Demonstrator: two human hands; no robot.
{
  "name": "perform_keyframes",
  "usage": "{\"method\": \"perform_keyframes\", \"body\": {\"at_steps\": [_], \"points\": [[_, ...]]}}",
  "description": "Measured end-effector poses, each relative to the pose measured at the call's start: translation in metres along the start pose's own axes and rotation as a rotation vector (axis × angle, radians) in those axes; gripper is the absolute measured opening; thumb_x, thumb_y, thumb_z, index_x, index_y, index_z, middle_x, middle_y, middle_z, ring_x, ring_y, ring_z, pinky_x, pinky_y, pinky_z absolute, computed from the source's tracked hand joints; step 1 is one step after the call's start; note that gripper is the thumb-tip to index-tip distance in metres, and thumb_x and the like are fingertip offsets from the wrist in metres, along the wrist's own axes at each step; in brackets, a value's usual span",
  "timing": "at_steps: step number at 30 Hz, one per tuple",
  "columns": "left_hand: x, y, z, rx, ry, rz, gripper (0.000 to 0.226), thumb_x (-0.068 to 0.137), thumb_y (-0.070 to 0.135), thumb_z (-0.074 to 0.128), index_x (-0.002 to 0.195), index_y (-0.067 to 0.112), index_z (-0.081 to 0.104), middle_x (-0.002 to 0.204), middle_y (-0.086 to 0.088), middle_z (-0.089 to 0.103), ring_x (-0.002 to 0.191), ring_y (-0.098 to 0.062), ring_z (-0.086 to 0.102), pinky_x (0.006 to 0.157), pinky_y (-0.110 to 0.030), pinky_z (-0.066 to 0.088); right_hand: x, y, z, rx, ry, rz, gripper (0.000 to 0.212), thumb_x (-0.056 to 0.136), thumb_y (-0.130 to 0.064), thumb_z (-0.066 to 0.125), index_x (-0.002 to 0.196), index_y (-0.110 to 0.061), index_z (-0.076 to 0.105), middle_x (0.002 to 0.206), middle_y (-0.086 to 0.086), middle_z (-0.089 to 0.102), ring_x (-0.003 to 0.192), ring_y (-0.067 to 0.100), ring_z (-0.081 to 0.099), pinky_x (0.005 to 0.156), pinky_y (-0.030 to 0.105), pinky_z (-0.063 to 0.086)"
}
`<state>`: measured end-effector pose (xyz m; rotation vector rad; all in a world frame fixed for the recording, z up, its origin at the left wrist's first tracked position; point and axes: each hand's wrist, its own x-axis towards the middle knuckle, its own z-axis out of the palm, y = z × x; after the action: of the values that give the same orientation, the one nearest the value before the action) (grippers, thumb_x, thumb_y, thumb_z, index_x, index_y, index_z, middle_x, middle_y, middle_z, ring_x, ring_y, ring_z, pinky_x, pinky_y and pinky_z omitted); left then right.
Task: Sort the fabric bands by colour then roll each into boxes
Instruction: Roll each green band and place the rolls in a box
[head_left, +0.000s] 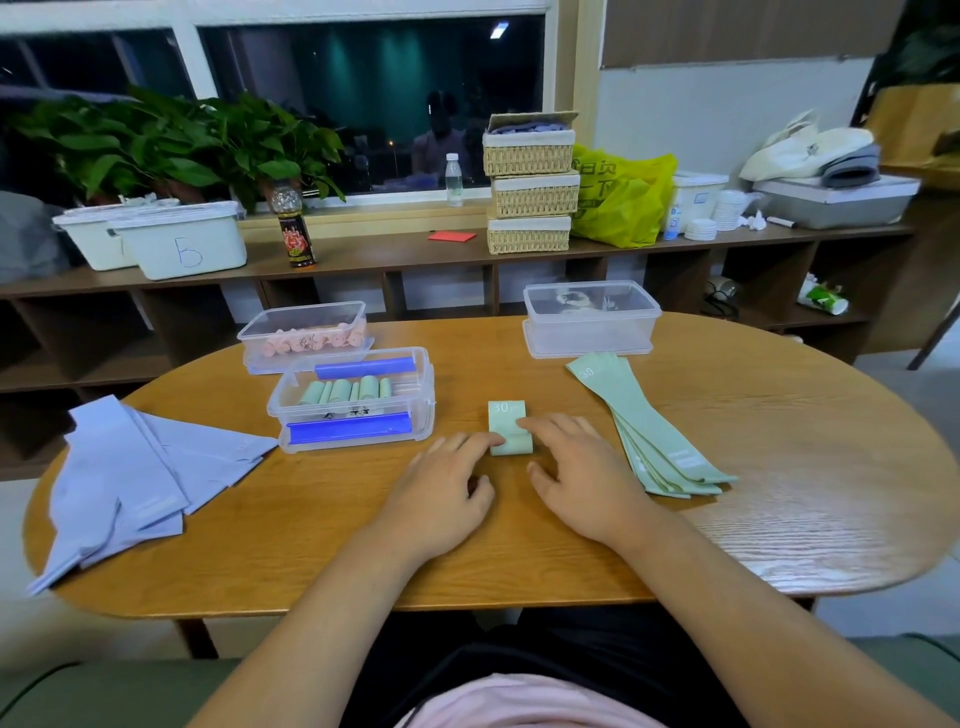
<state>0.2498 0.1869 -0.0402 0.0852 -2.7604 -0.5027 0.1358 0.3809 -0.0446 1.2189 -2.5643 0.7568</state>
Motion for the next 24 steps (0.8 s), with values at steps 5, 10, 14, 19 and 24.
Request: {"method": "perform_keyframes", "body": {"at_steps": [5, 10, 14, 19, 24], "points": [[0.015, -0.002, -0.003, -0.023, -0.049, -0.022, 0.050, 0.100, 0.033, 0.056, 0.148, 0.042, 0.045, 0.140, 0.016, 0.057, 0.128, -0.009, 0.048, 0.110, -0.040, 0.046, 0.004, -0.001, -0.003, -0.040, 0.019, -0.058, 0.042, 0.100, -0.032, 0.058, 0.142, -0.034, 0.056, 0.138, -0.019, 0.053, 0.132, 0.007, 0.043, 0.106, 0.035, 0.046], [0.033, -0.007, -0.004, -0.025, -0.068, -0.031, 0.050, 0.099, 0.030, 0.058, 0.148, 0.038, 0.048, 0.139, 0.011, 0.058, 0.128, -0.013, 0.048, 0.109, -0.039, 0.046, 0.015, -0.003, -0.003, -0.094, -0.021, -0.093, 0.042, 0.100, -0.039, 0.056, 0.142, -0.035, 0.058, 0.139, -0.019, 0.054, 0.133, 0.008, 0.043, 0.109, 0.037, 0.043], [0.041, -0.010, -0.002, -0.011, -0.064, -0.042, 0.052, 0.099, 0.031, 0.058, 0.150, 0.035, 0.046, 0.135, 0.009, 0.059, 0.126, -0.014, 0.048, 0.107, -0.038, 0.046, 0.025, -0.003, -0.002, -0.135, -0.026, -0.084, 0.043, 0.100, -0.040, 0.056, 0.142, -0.035, 0.059, 0.138, -0.017, 0.055, 0.130, 0.011, 0.046, 0.107, 0.039, 0.045], [0.037, -0.014, 0.007, -0.073, 0.000, -0.095, 0.054, 0.098, 0.035, 0.058, 0.150, 0.035, 0.043, 0.133, 0.012, 0.061, 0.125, -0.011, 0.052, 0.108, -0.042, 0.049, 0.037, -0.002, 0.002, -0.170, -0.016, -0.061, 0.043, 0.099, -0.040, 0.056, 0.142, -0.035, 0.058, 0.135, -0.016, 0.058, 0.125, 0.012, 0.048, 0.103, 0.037, 0.045], [0.029, -0.015, 0.012, -0.107, 0.065, -0.105, 0.055, 0.096, 0.032, 0.062, 0.148, 0.034, 0.045, 0.132, 0.012, 0.060, 0.126, -0.009, 0.053, 0.108, -0.039, 0.049, 0.047, 0.000, 0.006, -0.200, -0.009, -0.046, 0.044, 0.098, -0.039, 0.055, 0.142, -0.034, 0.056, 0.131, -0.014, 0.058, 0.123, 0.014, 0.048, 0.098, 0.038, 0.047]]}}
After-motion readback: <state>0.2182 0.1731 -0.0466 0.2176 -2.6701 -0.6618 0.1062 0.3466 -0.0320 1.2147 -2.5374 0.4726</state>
